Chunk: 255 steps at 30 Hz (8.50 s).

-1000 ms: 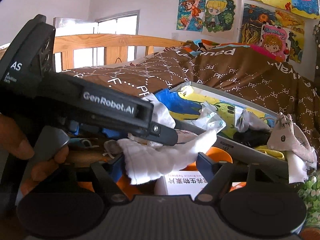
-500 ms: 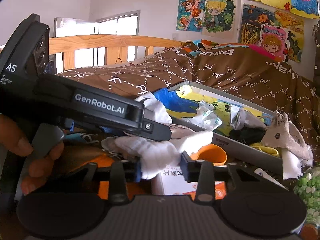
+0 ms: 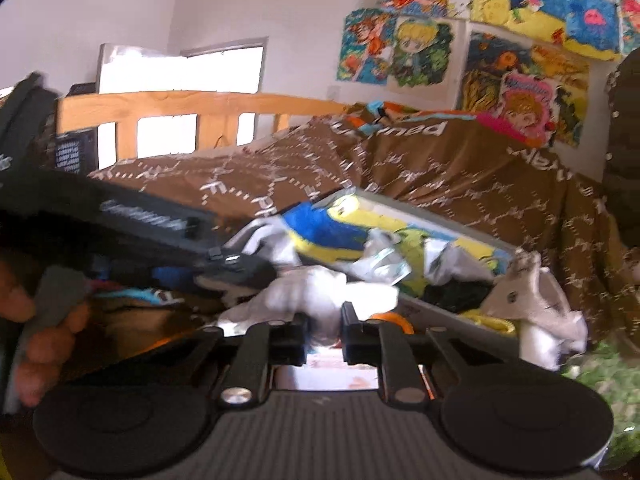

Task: Organize soft objects
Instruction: 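Carry the white cloth and printed pad toward the frog tray with both tools, then lower the white cloth and printed pad into the tray and open both tools, then withdraw both tools up from the tray toward the grey cloth and orange cup, then grasp the grey cloth with the left tool while the right tool approaches the orange silicone cup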

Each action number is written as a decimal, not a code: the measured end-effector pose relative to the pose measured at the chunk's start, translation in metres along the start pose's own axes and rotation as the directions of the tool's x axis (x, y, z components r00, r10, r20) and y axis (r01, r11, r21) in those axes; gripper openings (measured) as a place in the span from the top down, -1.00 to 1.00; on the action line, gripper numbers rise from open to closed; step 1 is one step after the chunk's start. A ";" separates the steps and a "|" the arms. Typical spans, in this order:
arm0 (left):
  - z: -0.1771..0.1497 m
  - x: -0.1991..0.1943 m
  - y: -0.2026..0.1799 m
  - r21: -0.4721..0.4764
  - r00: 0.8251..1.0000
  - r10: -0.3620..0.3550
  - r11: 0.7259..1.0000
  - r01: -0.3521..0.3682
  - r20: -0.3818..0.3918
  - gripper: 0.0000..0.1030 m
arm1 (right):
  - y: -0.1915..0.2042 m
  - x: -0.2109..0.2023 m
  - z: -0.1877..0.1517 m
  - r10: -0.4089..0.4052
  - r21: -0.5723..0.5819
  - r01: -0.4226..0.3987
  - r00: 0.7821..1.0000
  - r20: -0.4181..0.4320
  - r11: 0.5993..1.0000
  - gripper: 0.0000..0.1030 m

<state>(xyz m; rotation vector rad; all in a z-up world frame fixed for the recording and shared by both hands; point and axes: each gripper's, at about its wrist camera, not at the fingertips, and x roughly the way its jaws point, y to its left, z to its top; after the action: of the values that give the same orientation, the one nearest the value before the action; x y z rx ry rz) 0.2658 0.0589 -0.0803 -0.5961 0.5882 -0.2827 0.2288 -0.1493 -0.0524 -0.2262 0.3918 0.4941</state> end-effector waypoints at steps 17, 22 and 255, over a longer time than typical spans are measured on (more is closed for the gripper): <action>-0.027 -0.084 -0.055 0.073 0.991 0.047 0.996 -0.056 0.122 -0.24 | -0.039 -0.071 0.015 -0.052 0.128 0.035 0.990 0.133 0.991 0.78; -0.035 -0.097 -0.065 0.069 0.987 0.053 0.996 -0.064 0.151 -0.24 | -0.050 -0.087 0.019 -0.055 0.157 0.027 0.983 0.176 0.987 0.78; 0.014 0.040 0.010 0.423 0.968 0.249 0.873 -0.243 0.043 -0.98 | -0.029 0.079 -0.001 0.053 -0.027 -0.061 0.969 -0.240 0.998 -0.99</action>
<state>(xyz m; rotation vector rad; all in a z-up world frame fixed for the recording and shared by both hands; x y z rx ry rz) 0.3065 0.0568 -0.0943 -0.0916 0.5850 -0.1650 0.3063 -0.1420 -0.0831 -0.3093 0.6270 0.5319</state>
